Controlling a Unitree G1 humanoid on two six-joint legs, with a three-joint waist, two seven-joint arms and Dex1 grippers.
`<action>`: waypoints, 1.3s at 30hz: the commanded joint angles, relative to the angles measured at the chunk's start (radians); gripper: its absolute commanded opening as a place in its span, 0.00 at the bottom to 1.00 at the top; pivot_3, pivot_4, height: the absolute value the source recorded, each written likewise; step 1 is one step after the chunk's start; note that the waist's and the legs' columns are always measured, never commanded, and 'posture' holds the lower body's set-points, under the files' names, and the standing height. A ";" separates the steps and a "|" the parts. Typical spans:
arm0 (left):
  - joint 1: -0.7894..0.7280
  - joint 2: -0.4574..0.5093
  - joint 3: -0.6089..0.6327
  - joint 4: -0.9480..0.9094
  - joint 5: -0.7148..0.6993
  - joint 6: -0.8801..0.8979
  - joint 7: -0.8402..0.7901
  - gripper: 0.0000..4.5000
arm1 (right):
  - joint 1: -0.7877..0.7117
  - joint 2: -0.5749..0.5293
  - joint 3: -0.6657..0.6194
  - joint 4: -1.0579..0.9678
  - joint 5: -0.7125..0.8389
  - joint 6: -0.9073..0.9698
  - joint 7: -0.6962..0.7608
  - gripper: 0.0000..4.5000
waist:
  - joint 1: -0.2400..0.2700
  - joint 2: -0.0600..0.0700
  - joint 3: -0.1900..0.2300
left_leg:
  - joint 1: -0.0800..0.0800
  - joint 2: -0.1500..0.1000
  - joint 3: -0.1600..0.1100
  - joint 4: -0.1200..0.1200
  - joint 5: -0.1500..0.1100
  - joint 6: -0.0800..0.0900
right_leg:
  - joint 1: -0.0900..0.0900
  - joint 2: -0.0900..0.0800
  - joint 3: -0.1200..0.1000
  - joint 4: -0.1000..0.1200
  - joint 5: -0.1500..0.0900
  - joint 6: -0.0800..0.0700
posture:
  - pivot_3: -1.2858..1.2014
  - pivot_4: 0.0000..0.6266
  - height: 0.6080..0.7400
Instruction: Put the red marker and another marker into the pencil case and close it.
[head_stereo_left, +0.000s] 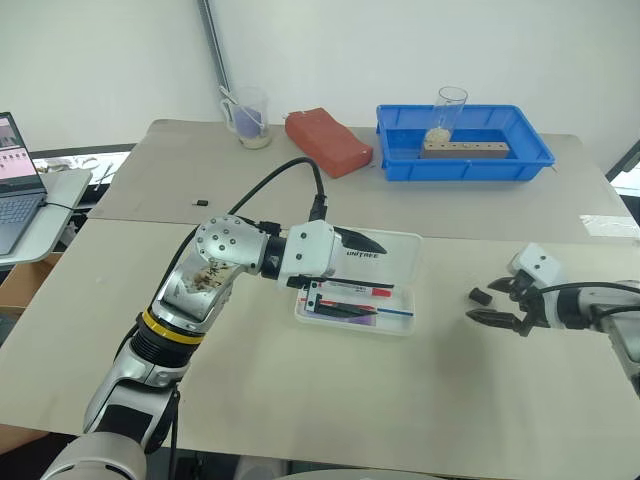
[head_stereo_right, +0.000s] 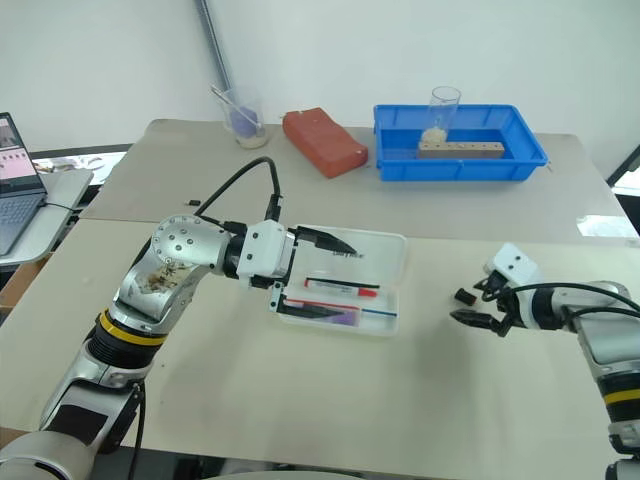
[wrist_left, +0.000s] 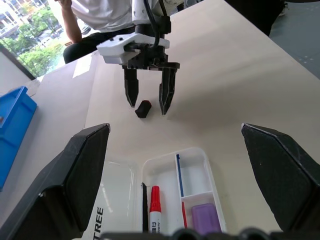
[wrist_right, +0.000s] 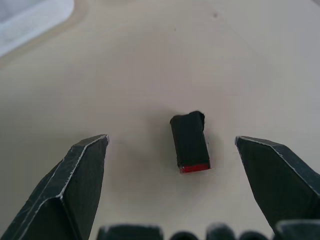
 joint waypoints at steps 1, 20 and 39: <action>0.000 0.006 0.023 -0.040 -0.014 -0.006 0.014 1.00 | -0.046 0.017 0.008 0.037 -0.028 -0.032 0.013 0.94 | -0.002 0.000 0.000 | 0.000 0.000 0.000 0.001 0.000 0.000 | 0.001 0.000 0.000 0.000 0.000 0.000 | 0.52 0.24 1.00; 0.062 0.135 -0.003 -0.083 -0.001 0.060 -0.042 1.00 | -0.006 0.047 0.011 -0.415 0.096 0.128 0.103 0.06 | -0.013 0.004 0.001 | 0.001 0.001 -0.002 -0.001 0.000 0.000 | 0.002 0.002 0.000 0.001 0.000 0.000 | 0.52 0.24 1.00; 0.100 0.184 0.002 -0.132 -0.006 0.082 -0.036 1.00 | -0.086 0.125 0.228 -0.461 -0.014 0.125 0.083 0.17 | 0.000 0.003 0.001 | 0.000 0.000 -0.002 0.000 0.000 0.000 | 0.001 0.001 -0.001 0.000 -0.001 0.001 | 0.52 0.24 1.00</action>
